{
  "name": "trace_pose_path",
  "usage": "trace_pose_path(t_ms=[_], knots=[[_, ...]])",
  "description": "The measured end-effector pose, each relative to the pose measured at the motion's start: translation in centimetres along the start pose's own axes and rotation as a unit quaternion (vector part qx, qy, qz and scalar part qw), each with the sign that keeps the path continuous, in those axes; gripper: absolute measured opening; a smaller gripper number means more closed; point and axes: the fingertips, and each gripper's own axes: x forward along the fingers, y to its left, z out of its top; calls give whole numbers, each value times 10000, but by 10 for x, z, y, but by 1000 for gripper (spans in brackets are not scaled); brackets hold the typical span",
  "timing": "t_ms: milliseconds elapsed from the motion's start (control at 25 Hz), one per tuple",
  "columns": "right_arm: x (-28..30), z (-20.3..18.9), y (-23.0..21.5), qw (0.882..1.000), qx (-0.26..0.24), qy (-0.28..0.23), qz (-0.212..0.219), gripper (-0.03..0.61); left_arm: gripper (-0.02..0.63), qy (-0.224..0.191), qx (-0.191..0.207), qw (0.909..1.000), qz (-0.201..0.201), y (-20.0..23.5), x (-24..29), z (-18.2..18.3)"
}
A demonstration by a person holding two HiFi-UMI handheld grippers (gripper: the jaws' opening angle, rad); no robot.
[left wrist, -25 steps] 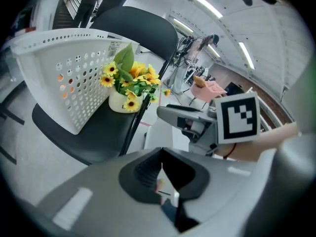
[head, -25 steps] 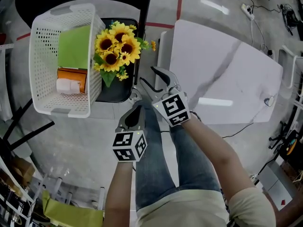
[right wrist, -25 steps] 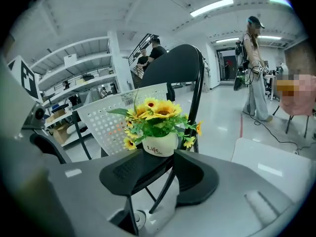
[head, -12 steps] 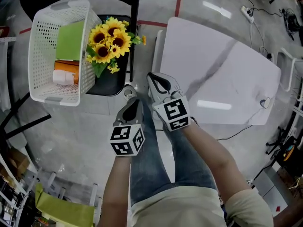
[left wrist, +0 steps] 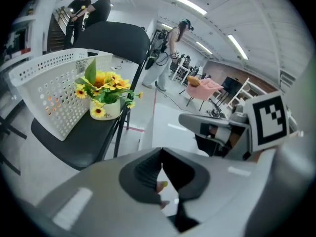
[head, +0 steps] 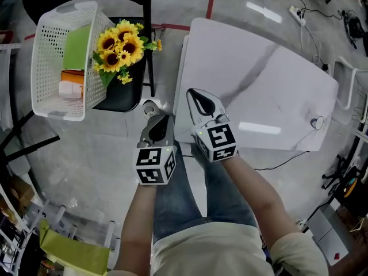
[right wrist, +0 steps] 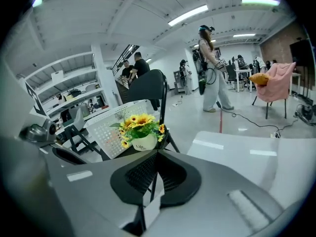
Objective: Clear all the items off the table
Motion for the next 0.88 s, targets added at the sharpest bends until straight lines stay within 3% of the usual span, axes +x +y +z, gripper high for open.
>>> trace_pose_path(t_ms=[600,880], knots=[[-108,-24,-152,9884,711,-321,-1304,-2,9,459,963,9909,-819,-139,47,-14],[-174,-52,-231,9708,1061,-375,-2118,-2,9,713,1442,9806,-1117,-204,68,-23]])
